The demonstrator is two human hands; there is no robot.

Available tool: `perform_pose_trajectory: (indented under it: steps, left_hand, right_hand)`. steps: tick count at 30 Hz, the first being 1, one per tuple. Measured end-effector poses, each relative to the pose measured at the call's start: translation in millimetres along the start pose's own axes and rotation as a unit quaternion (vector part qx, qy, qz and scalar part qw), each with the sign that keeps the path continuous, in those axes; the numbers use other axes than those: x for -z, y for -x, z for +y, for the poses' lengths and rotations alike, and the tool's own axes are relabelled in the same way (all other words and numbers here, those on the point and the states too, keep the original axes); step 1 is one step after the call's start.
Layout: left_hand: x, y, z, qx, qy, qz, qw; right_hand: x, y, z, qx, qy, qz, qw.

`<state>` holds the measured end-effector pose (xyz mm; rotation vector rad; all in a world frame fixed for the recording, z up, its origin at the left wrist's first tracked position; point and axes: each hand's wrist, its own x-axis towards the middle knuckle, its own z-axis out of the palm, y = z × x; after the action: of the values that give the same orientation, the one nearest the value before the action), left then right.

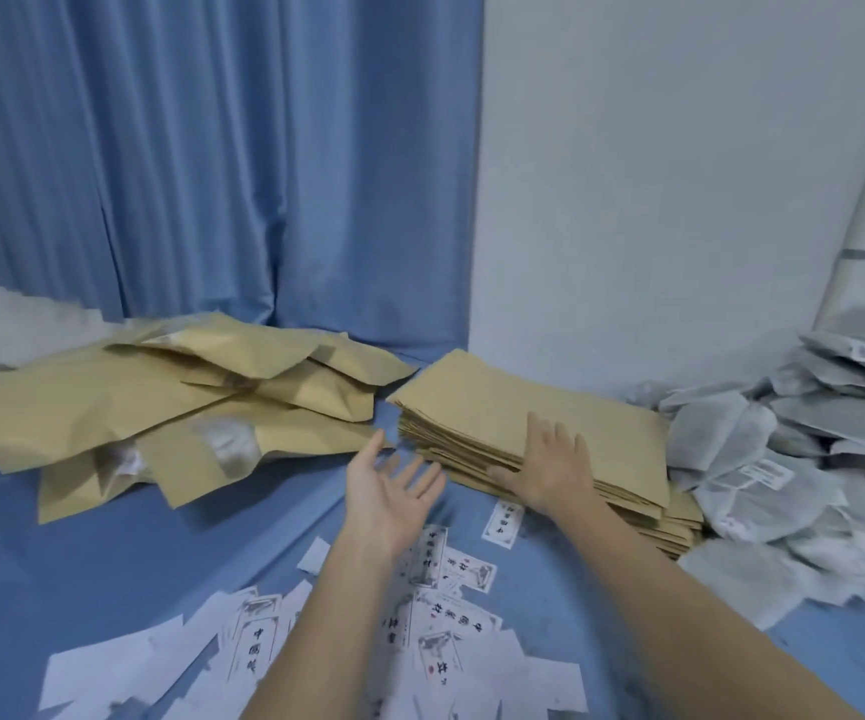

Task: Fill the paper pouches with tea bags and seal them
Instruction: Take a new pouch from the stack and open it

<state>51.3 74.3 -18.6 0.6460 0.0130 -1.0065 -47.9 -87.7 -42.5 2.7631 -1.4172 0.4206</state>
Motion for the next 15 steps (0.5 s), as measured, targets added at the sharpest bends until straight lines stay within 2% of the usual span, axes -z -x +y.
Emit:
perform_pose_trajectory:
  steps: [2,3,5,7,8,10,12,13,15]
  left_hand:
    - [-1,-2,-8,0.008,-0.013,0.009,1.0]
    - [-2,-2,-13,0.013,-0.034,0.017,0.999]
    - [-8,2,-26,0.026,-0.099,0.022,0.994]
    - [-19,11,-42,0.049,-0.18,-0.003,0.983]
    - [-24,17,-50,0.063,-0.204,-0.027,0.977]
    - [-35,30,-63,0.058,-0.218,-0.07,0.972]
    - [-44,41,-73,0.003,-0.204,-0.064,0.977]
    - [-48,48,-76,-0.041,-0.205,-0.043,0.977]
    - [-54,62,-81,-0.154,-0.261,0.008,0.953]
  right_hand:
    - [-4,10,18,-0.012,0.006,-0.004,1.0]
    - [-4,19,23,0.006,0.017,0.029,0.999]
    - [1,42,30,0.078,0.044,0.163,0.983]
    - [0,62,34,0.131,-0.021,0.294,0.947]
    - [0,73,32,0.153,-0.039,0.344,0.925]
    - [5,93,25,0.176,-0.065,0.391,0.901]
    - [14,109,19,0.185,-0.09,0.399,0.893]
    - [19,117,16,0.187,-0.108,0.376,0.901]
    - [34,134,14,0.208,-0.19,0.261,0.923]
